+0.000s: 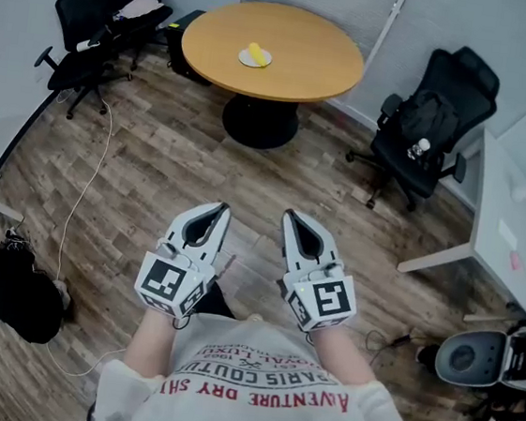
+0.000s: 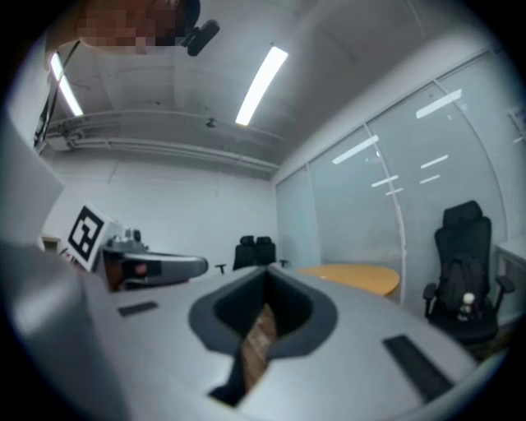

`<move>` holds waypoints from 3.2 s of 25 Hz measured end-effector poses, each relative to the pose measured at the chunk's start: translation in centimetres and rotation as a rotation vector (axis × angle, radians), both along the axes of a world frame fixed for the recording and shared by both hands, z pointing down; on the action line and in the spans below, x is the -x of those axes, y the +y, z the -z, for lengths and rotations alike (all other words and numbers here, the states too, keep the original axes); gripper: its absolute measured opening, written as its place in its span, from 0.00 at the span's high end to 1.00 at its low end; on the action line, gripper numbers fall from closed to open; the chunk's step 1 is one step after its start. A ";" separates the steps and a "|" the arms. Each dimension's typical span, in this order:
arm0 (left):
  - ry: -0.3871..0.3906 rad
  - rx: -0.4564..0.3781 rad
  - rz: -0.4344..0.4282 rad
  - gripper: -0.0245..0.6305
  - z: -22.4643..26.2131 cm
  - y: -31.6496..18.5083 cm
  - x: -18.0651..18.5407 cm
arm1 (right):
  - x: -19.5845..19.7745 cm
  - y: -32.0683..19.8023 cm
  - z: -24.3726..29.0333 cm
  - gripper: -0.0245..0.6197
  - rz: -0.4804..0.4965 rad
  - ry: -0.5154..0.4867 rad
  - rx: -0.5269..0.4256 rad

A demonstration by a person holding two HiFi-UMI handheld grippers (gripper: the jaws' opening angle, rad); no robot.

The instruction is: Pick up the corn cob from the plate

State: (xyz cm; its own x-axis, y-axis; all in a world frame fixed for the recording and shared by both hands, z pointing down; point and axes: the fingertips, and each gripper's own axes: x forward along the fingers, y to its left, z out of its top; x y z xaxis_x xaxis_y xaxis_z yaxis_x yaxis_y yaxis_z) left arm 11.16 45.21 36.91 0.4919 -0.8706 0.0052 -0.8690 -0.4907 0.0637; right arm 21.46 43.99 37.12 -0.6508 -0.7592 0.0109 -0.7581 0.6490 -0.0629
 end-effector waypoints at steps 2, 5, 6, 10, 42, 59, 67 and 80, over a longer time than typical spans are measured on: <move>0.002 0.008 -0.008 0.91 -0.3 -0.7 0.1 | 0.0 -0.6 -0.4 0.93 -0.008 0.000 0.008; 0.003 0.024 -0.017 0.91 -1.0 -2.1 0.7 | 0.7 -2.1 -0.9 0.93 -0.011 -0.005 0.026; 0.003 0.029 -0.019 0.91 -1.2 -2.7 1.0 | 1.1 -2.7 -1.1 0.93 -0.010 -0.009 0.033; 0.009 0.040 -0.021 0.91 -1.7 -5.8 3.2 | 3.1 -5.7 -1.8 0.93 -0.013 -0.005 0.048; 0.000 0.106 0.158 0.91 -3.3 -39.2 26.1 | 19.0 -43.1 -4.3 0.93 -0.092 0.009 0.137; -0.022 0.128 0.228 0.91 -4.7 -64.0 21.1 | 14.9 -68.0 -7.2 0.93 0.030 0.027 0.212; -0.013 0.177 0.133 0.91 -7.1 -69.9 19.7 | 15.8 -72.9 -10.4 0.93 0.014 0.064 0.295; -0.056 0.156 -0.171 0.91 -8.2 -80.0 21.6 | 21.4 -79.0 -17.8 0.93 -0.006 0.232 0.472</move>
